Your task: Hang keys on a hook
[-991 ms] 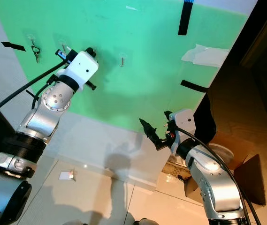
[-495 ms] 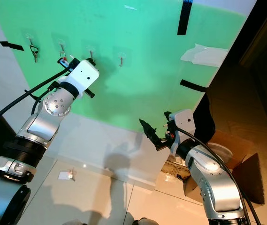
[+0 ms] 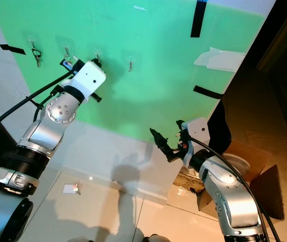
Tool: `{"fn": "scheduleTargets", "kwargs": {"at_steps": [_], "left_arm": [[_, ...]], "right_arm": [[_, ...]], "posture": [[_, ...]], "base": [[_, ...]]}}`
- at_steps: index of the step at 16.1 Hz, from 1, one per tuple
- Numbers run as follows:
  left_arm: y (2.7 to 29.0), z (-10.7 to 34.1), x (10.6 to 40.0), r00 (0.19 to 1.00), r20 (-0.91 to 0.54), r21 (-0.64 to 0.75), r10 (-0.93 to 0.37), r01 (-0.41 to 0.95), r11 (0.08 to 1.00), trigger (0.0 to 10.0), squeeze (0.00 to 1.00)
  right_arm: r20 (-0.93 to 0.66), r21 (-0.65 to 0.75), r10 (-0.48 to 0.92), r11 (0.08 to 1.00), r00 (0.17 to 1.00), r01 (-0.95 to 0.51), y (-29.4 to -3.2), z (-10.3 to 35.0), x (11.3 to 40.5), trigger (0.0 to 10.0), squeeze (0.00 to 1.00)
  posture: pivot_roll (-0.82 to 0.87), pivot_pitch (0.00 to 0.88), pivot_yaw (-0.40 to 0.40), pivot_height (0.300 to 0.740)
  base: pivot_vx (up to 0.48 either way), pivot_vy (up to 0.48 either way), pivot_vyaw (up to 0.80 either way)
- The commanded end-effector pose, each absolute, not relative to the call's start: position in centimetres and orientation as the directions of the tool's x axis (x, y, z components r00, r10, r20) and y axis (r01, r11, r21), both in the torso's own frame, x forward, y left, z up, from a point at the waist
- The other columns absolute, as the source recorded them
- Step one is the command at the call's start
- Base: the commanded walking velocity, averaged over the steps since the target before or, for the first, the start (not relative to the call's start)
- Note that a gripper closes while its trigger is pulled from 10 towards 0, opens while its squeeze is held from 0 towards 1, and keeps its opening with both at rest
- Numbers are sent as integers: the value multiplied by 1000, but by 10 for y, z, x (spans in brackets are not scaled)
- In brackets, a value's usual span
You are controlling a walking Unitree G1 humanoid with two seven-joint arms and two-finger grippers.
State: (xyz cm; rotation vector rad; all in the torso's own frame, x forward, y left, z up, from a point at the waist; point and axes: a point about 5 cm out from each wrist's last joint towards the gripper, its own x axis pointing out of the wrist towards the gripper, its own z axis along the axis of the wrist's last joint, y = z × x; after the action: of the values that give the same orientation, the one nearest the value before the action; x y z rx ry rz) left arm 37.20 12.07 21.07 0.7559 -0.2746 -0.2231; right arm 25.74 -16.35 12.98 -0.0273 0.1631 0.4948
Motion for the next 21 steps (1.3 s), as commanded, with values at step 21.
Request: {"fn": "scheduleTargets", "kwargs": {"at_steps": [21], "left_arm": [[110,209,379,918,113,734,-381,182,655,10000,0]], "right_arm": [[-152,-6,480,874,864,-486,-163,135,256,10000,0]], "posture": [[-124,0,-81,740]], "base": [[0,0,0]]}}
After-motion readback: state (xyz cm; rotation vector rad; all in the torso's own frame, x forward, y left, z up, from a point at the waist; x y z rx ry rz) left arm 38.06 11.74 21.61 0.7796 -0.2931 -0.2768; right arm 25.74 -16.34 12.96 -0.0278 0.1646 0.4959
